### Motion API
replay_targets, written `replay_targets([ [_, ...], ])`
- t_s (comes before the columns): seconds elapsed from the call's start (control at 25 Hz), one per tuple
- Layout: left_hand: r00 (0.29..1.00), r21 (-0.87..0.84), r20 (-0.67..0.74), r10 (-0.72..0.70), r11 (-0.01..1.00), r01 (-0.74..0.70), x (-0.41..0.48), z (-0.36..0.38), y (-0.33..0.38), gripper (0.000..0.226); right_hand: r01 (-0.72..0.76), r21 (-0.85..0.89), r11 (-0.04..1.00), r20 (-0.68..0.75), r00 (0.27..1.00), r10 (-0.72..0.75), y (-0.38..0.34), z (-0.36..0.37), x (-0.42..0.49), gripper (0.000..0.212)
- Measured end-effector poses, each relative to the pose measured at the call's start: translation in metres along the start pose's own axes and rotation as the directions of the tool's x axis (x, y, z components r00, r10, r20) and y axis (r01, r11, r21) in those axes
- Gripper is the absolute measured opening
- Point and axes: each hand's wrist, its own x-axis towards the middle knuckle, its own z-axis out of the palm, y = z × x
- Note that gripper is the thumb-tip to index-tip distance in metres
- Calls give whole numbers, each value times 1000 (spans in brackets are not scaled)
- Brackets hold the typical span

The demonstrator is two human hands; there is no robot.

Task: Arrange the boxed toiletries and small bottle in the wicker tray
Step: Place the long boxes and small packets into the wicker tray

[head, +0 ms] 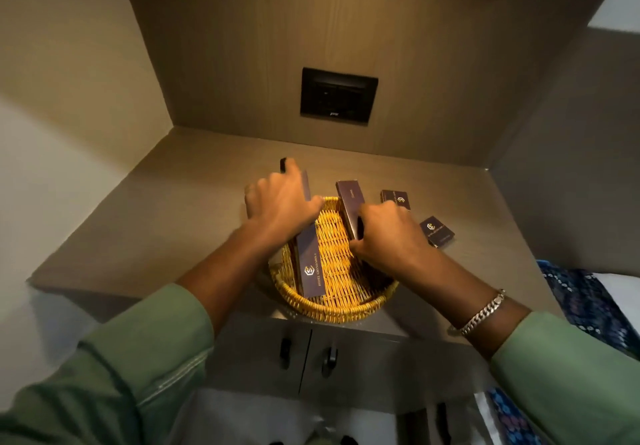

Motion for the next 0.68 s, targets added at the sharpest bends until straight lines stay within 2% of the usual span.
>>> replay_targets([
  [0.2, 998, 47, 53, 32, 998, -35, -5, 12, -12, 68, -38, 6, 999, 6, 999, 38, -6, 0, -9, 24],
  [0.32, 996, 83, 61, 66, 994, -70, 0, 11, -12, 66, -31, 110, 993, -164, 985, 48, -3, -3, -21, 31],
  [0.4, 986, 99, -19, 165, 982, -163, 8, 7, -4, 63, 0, 165, 986, -297, 953, 49, 8, -11, -26, 26],
  [0.52, 917, 50, -148, 370, 929, -367, 24, 2, 28, 50, -54, 176, 983, -345, 932, 113, 46, -20, -26, 20],
  [0.6, 879, -23, -83, 470, 881, -473, 36, 4, 54, 45, -120, 169, 978, -297, 940, 167, 76, -17, -20, 24],
  [0.68, 838, -106, 100, 536, 843, -527, 50, 12, 79, 44, -193, 178, 965, -201, 953, 228, 103, -9, -15, 33],
])
